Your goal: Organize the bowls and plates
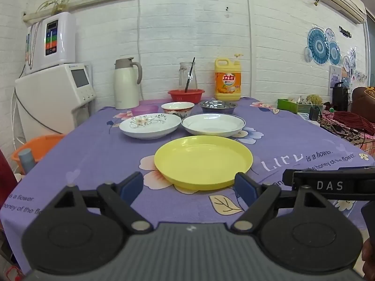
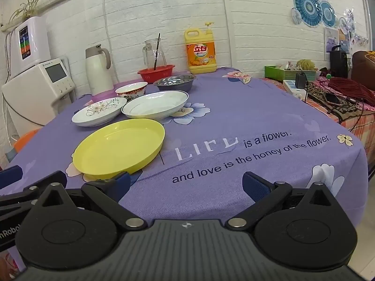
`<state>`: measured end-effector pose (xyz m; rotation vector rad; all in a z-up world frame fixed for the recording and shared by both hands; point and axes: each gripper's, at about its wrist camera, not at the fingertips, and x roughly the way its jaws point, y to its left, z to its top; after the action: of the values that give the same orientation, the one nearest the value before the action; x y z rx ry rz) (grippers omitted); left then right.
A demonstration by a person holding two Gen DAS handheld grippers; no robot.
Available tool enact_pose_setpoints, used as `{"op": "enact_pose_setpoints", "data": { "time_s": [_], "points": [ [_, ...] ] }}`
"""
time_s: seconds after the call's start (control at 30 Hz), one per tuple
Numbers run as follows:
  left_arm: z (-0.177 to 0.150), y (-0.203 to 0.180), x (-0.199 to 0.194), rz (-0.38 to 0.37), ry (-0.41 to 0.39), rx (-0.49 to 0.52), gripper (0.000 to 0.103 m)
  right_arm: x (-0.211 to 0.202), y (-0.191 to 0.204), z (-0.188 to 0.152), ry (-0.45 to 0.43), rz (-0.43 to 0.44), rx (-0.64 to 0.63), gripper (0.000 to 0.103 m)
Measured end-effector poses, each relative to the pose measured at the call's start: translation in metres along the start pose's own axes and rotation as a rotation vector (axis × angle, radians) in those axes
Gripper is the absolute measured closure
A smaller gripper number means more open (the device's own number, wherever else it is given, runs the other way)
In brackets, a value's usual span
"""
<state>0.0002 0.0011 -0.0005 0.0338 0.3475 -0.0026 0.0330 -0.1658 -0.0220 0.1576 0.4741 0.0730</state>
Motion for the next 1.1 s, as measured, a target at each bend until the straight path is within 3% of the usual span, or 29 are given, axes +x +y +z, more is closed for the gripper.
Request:
{"op": "enact_pose_setpoints", "data": {
  "time_s": [1.1],
  "points": [
    [0.0045, 0.0014, -0.0063, -0.014, -0.007, -0.004, 0.020, -0.0009, 0.0024, 0.0013, 0.013, 0.006, -0.031, 0.000]
  ]
}}
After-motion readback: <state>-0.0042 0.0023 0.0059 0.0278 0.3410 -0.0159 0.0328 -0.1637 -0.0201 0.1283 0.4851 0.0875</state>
